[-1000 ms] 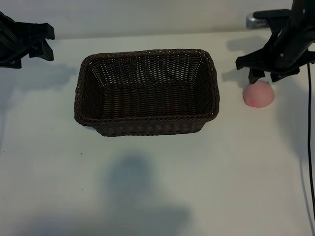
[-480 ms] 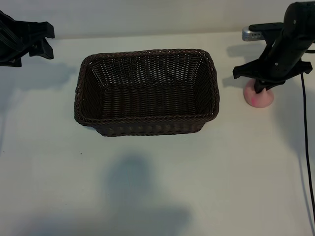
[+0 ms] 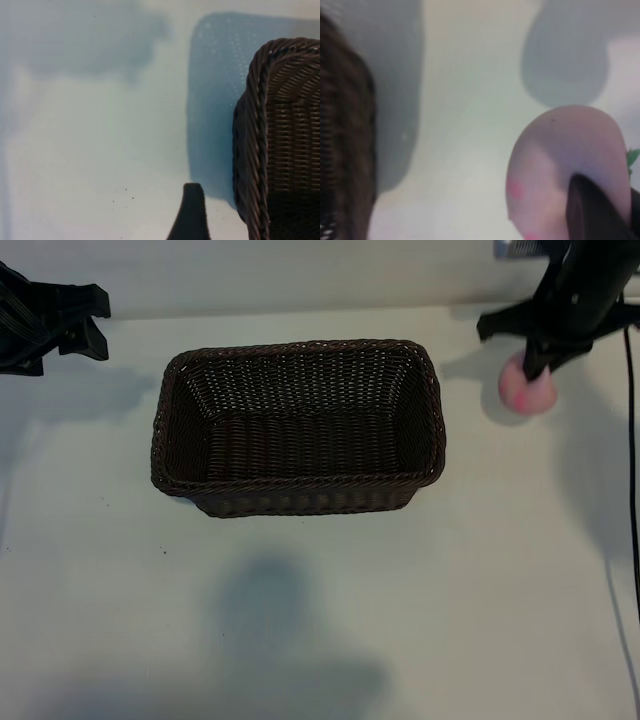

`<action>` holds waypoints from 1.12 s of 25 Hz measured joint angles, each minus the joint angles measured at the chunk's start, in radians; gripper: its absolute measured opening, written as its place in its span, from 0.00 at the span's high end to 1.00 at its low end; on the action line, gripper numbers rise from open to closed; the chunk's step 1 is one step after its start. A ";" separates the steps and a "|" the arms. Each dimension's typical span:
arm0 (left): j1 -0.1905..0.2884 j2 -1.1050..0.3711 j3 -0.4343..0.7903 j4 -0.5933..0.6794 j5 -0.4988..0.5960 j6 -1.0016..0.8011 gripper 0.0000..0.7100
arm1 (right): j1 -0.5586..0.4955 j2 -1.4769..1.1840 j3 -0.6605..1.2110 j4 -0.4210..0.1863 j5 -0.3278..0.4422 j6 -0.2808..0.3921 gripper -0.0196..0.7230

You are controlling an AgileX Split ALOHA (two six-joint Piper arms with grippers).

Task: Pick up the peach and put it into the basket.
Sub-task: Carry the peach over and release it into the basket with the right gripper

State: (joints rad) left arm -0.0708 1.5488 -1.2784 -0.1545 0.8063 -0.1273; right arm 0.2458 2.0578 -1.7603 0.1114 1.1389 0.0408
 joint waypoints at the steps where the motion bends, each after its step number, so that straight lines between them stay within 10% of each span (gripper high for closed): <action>1: 0.000 0.000 0.000 0.000 0.000 0.000 0.17 | 0.000 -0.015 -0.015 0.006 0.014 -0.001 0.92; 17: 0.000 0.000 0.000 0.000 0.000 -0.001 0.17 | 0.241 -0.107 -0.042 0.017 0.053 0.000 0.92; 28: 0.000 0.000 0.000 0.000 0.000 -0.001 0.17 | 0.443 -0.053 -0.042 0.022 -0.130 0.000 0.92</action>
State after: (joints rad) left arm -0.0708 1.5488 -1.2784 -0.1545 0.8063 -0.1281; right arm 0.6886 2.0045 -1.8025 0.1338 1.0087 0.0408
